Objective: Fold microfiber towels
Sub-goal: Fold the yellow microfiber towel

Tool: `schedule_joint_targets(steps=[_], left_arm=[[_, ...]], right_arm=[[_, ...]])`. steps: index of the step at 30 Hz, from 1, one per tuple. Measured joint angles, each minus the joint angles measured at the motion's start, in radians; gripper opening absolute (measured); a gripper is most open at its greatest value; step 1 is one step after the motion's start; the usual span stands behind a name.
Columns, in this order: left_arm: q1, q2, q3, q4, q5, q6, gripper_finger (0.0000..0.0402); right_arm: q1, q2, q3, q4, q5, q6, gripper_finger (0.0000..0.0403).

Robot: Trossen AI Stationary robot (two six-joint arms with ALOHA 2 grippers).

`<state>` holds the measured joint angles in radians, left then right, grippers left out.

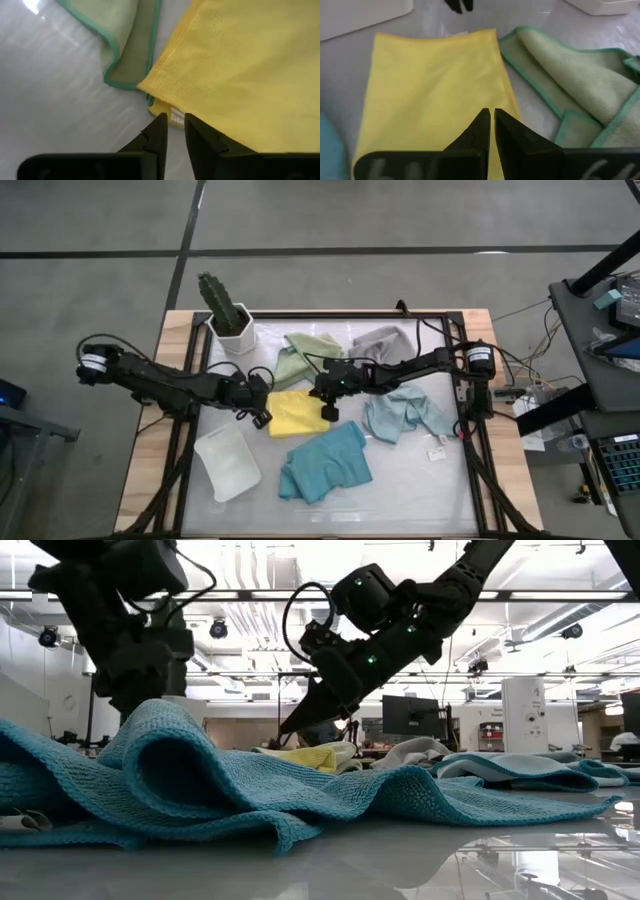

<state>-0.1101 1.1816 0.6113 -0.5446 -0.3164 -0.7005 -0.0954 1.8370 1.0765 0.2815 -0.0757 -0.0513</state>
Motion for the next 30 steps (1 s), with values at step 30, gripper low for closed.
schedule_joint_targets(steps=[30], left_arm=[[-0.134,0.262,-0.027,0.386,0.218,0.136,0.0003]], right_arm=[[0.069,0.153,-0.138,0.395,0.035,0.059,0.0020]])
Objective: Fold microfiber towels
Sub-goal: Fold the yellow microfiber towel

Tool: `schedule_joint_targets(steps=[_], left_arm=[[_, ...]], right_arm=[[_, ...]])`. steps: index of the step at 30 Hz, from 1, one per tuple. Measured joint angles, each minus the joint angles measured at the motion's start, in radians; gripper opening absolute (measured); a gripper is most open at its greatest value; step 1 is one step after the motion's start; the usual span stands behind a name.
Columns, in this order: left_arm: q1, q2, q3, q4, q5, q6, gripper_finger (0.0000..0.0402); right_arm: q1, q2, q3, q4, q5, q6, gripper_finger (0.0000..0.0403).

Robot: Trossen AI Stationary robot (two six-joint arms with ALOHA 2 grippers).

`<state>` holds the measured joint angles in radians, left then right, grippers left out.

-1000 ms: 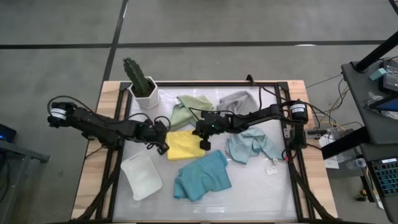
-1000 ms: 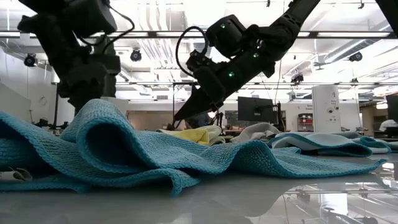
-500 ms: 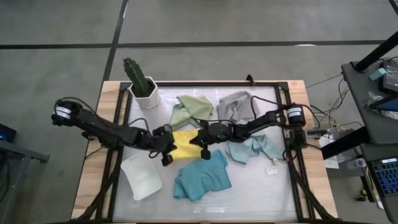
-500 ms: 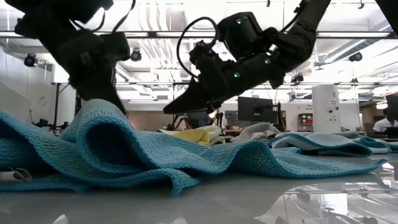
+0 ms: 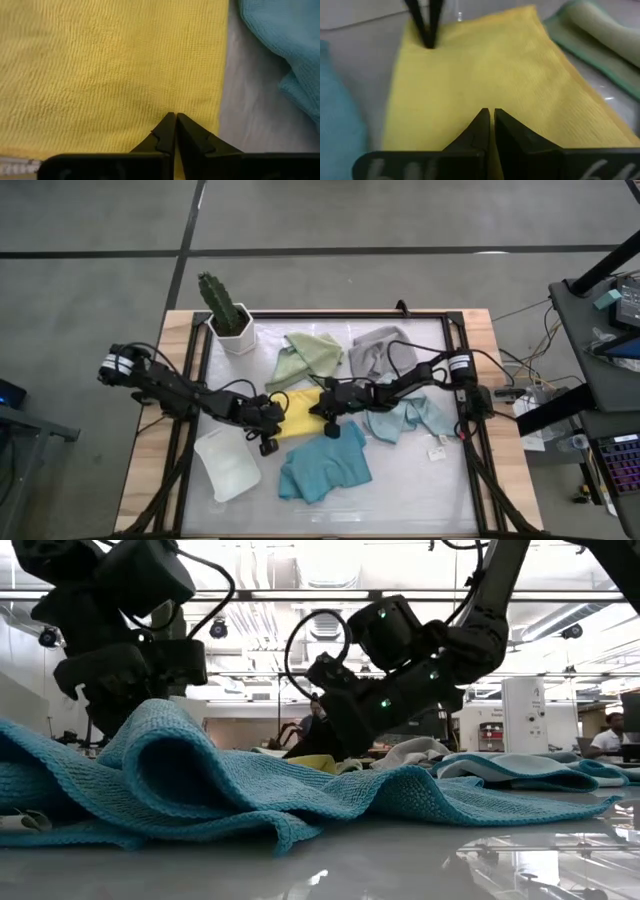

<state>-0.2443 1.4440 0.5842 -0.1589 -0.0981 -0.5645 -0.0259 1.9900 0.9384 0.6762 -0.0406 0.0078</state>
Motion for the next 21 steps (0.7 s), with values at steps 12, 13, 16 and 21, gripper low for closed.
schedule_joint_targets(steps=[12,13,16,21], left_arm=[[0.000,-0.075,0.006,-0.044,0.010,0.002,0.0003],[0.000,-0.086,0.005,-0.044,0.006,0.003,0.0003],[0.000,-0.113,0.003,-0.048,-0.001,0.002,0.0003],[-0.005,-0.139,0.004,-0.040,-0.005,0.001,0.0003]], right_arm=[[-0.019,-0.098,-0.007,-0.119,-0.001,-0.027,0.0020],[-0.016,-0.108,-0.007,-0.125,-0.006,-0.027,0.0020],[-0.001,-0.132,-0.009,-0.131,-0.027,-0.020,0.0020],[0.031,-0.136,-0.010,-0.129,-0.121,0.013,0.0020]])
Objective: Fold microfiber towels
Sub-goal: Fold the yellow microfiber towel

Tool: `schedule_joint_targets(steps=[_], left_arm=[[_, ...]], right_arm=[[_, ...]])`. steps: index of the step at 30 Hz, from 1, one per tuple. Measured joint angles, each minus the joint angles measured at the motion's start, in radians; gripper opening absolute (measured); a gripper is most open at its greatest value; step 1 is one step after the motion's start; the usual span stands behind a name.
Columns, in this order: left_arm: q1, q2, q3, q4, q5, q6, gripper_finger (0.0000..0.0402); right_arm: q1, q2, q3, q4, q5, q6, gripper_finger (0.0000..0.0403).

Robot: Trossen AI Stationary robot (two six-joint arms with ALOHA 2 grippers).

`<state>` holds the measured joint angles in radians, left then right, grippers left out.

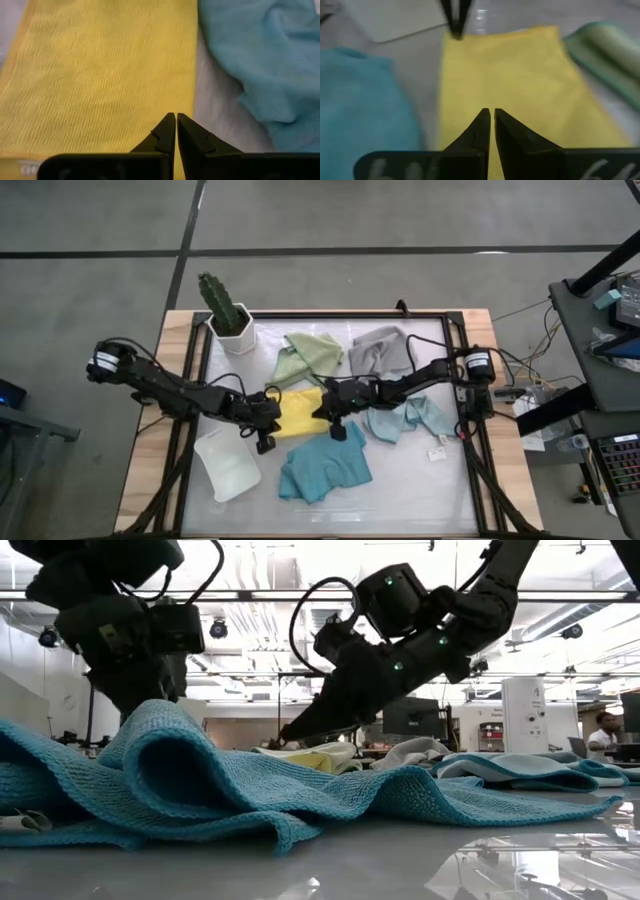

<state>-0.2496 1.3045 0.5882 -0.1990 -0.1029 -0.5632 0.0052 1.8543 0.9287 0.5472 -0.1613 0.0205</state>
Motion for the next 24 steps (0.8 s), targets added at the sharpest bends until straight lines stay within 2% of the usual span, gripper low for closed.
schedule_joint_targets(steps=[7,17,24], left_arm=[[-0.014,0.020,-0.008,-0.001,0.024,0.000,0.0003],[-0.026,0.117,-0.010,0.005,0.031,-0.002,0.0003],[-0.026,0.139,-0.007,0.006,0.029,-0.001,0.0003]], right_arm=[[0.051,0.009,-0.001,-0.020,0.003,0.000,0.0020],[0.050,0.013,-0.003,-0.065,0.005,-0.005,0.0020],[0.047,0.013,-0.045,-0.079,0.007,-0.005,0.0020]])
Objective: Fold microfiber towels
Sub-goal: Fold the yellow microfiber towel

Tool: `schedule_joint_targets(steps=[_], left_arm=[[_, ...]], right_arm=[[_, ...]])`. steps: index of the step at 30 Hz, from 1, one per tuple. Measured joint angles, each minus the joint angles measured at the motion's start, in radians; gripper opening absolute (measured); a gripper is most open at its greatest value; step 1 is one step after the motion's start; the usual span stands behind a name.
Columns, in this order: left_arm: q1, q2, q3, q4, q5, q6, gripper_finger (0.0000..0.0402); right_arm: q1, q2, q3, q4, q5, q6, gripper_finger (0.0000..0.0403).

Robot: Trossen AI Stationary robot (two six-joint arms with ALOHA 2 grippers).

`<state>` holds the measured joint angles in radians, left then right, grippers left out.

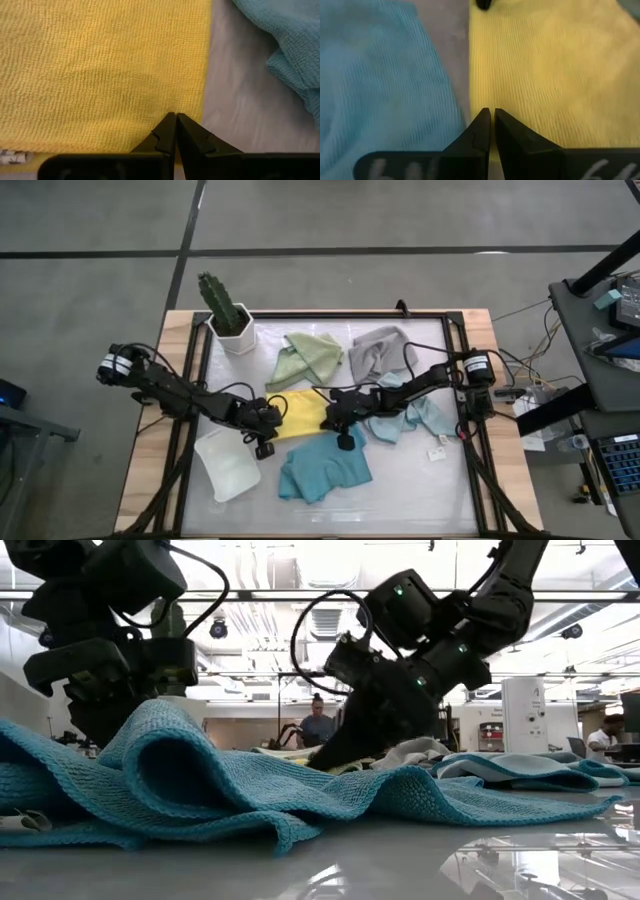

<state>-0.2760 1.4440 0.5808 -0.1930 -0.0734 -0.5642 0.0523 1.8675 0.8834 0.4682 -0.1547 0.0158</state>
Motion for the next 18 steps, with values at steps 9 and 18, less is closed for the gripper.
schedule_joint_targets(steps=[9,18], left_arm=[[0.001,-0.039,0.000,-0.054,0.000,0.001,0.0003],[0.001,-0.141,0.016,-0.153,-0.004,0.011,0.0003]], right_arm=[[0.000,-0.010,-0.019,-0.030,-0.001,0.003,0.0020],[-0.009,-0.114,-0.021,-0.101,-0.001,-0.032,0.0020]])
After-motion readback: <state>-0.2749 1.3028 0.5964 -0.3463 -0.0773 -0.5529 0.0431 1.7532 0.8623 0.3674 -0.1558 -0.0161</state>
